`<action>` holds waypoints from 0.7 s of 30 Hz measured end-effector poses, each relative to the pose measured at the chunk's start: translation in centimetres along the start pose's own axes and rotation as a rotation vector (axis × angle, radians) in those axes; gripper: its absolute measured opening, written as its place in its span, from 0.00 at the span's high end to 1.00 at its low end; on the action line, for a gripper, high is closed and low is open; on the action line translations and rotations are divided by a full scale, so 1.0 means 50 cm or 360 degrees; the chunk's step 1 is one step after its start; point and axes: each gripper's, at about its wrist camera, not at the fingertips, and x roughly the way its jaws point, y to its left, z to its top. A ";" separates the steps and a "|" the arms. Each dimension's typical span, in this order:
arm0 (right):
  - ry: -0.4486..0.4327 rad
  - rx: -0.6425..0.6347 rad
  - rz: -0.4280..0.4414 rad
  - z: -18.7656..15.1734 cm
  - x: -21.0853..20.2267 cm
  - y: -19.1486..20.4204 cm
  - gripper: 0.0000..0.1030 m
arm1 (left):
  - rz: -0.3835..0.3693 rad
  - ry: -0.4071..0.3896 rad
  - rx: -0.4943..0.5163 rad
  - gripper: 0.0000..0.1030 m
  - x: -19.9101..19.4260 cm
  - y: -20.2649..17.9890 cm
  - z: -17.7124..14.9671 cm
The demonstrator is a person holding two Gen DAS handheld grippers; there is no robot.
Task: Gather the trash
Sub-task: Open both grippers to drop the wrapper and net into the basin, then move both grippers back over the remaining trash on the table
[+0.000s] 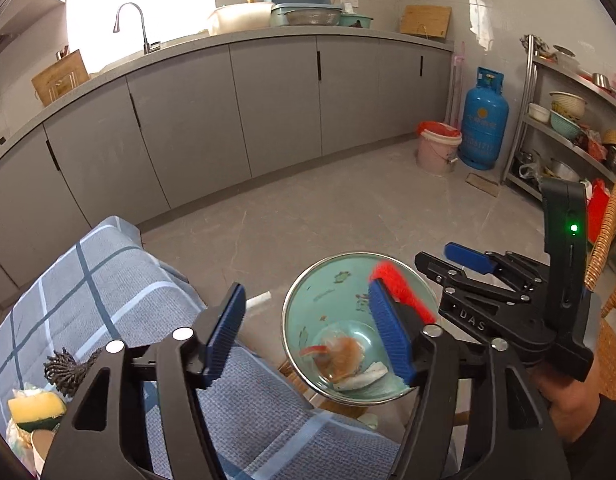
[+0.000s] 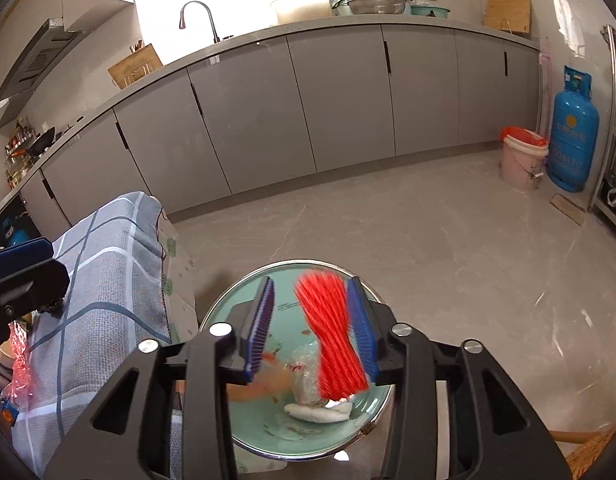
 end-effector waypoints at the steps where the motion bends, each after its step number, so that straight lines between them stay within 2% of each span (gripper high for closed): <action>1: 0.0003 0.0002 -0.0003 -0.005 0.002 0.001 0.46 | 0.0008 0.0002 -0.0006 0.32 0.001 0.006 -0.001; 5: 0.0022 0.0023 0.0000 -0.013 0.002 0.001 0.46 | 0.0052 0.0013 -0.0030 0.29 -0.004 0.025 -0.008; 8: 0.0019 0.0041 -0.0006 -0.015 -0.007 -0.005 0.46 | 0.0098 -0.0011 -0.0018 0.21 -0.019 0.030 -0.011; 13: 0.0008 0.0062 -0.0010 -0.016 -0.033 0.003 0.43 | 0.0166 -0.0048 -0.0001 0.14 -0.055 0.035 -0.019; 21: -0.0004 0.0035 0.0085 -0.028 -0.079 0.079 0.39 | 0.0269 -0.0096 -0.0002 0.10 -0.137 0.071 -0.047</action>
